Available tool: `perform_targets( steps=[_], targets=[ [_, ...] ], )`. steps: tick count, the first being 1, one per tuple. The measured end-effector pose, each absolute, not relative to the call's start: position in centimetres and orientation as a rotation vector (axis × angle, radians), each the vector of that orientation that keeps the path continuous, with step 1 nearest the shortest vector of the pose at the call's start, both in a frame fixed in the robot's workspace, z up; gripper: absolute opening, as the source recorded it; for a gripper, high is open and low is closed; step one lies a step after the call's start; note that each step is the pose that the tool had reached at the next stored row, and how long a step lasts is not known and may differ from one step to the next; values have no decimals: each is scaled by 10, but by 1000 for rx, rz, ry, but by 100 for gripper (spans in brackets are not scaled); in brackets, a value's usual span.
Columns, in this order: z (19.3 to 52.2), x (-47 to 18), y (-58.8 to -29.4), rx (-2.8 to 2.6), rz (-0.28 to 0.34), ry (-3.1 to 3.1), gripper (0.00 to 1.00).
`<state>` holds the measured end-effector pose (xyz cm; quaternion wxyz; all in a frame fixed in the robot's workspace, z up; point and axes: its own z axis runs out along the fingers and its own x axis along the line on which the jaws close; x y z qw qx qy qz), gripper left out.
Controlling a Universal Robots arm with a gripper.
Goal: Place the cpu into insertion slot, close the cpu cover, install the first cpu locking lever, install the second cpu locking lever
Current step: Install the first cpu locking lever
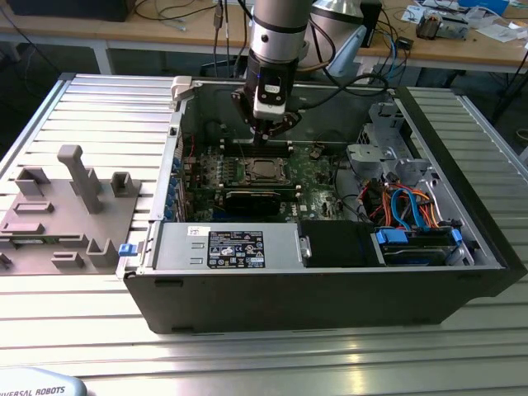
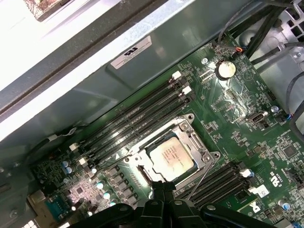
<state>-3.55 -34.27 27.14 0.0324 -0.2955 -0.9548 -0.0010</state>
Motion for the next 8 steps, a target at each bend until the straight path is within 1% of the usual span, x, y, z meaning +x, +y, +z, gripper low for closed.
perform_targets(
  steps=[8],
  targets=[
    [271,-36,-343,-872,-2,-2951,11]
  ],
)
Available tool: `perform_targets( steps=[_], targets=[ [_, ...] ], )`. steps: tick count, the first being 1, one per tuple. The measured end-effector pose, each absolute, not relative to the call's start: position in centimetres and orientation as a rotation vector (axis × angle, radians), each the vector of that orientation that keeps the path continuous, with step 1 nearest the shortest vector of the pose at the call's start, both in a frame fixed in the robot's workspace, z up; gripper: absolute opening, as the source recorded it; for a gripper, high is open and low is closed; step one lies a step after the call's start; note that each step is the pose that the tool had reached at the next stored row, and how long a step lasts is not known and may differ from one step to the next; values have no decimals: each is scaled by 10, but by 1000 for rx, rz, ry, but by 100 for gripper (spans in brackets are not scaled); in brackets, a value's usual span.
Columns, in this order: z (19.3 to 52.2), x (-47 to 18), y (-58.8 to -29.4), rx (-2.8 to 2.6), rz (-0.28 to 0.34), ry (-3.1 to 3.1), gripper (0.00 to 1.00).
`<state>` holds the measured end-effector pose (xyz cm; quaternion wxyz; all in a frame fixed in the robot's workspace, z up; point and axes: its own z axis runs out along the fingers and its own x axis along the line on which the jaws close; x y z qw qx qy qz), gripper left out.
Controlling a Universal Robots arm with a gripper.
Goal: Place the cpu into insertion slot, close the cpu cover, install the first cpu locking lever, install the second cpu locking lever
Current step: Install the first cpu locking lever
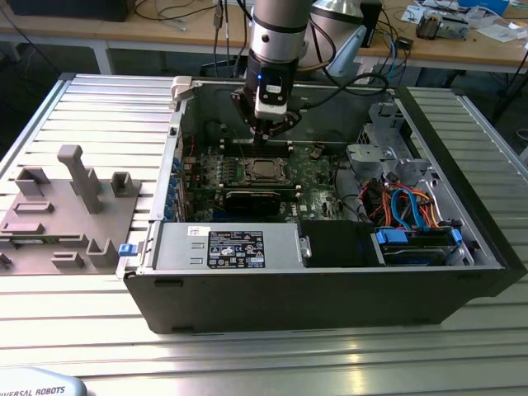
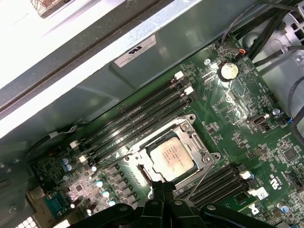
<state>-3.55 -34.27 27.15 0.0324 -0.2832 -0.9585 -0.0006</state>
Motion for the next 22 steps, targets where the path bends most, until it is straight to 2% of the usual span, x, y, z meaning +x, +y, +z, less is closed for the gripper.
perform_targets(
  steps=[22],
  targets=[
    [271,-36,-343,-787,1,-2974,11]
  ],
)
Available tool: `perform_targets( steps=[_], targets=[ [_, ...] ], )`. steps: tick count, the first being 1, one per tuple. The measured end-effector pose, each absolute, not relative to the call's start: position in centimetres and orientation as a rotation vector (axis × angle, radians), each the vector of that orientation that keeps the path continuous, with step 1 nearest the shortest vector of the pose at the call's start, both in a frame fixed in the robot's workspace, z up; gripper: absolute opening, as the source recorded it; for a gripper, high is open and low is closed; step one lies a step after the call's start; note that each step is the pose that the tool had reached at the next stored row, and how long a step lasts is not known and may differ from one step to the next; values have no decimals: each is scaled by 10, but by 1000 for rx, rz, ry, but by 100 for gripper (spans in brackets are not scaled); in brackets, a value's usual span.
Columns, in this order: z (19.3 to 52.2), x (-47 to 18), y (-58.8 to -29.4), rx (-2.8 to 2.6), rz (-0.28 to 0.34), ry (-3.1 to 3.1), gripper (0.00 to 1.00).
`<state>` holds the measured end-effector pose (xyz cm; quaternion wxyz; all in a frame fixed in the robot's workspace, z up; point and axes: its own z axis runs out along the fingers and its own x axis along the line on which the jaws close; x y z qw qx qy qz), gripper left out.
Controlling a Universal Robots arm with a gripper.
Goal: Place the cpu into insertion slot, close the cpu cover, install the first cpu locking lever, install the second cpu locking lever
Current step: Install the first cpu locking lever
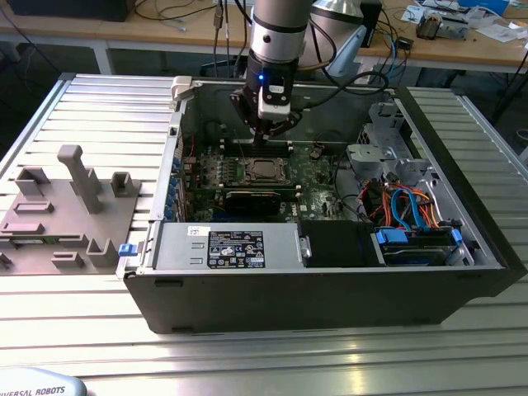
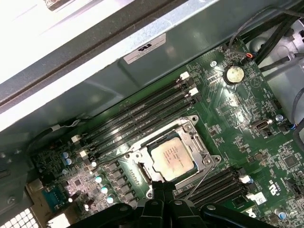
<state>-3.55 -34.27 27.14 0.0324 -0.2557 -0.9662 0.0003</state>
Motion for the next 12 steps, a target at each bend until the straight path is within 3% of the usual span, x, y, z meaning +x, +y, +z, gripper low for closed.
perform_targets(
  steps=[12],
  targets=[
    [271,-36,-343,-744,3,-2985,11]
  ],
)
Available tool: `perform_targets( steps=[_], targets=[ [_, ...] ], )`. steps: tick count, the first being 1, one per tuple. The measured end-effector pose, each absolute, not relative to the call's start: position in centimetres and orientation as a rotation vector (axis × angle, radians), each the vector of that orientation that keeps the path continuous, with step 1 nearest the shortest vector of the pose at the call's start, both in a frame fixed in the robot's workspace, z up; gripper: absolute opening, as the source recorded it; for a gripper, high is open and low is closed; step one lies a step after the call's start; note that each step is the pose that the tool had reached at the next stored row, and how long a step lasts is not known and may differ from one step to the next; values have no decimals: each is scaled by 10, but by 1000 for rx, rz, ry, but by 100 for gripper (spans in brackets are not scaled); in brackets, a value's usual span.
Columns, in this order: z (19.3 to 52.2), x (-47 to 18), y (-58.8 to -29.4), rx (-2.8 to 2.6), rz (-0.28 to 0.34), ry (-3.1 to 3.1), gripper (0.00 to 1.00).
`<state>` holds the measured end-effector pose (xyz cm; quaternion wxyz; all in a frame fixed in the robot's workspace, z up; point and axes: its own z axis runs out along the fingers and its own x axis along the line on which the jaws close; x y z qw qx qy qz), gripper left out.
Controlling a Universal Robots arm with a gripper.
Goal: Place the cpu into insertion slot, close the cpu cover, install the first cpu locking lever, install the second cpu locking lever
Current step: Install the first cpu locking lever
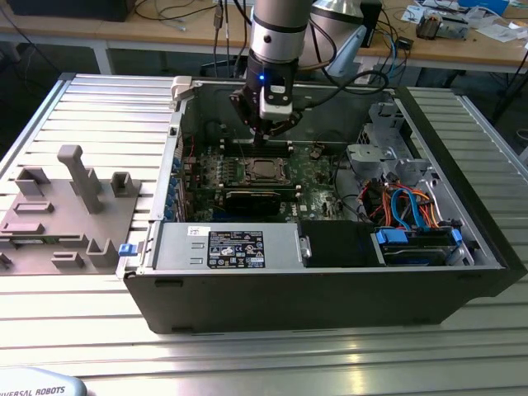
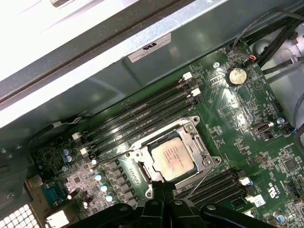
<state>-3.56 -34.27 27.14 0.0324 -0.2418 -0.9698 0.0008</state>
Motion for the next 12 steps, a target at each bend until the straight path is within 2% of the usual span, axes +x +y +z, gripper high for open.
perform_targets(
  steps=[12],
  targets=[
    [271,-36,-343,-709,4,-2994,11]
  ],
)
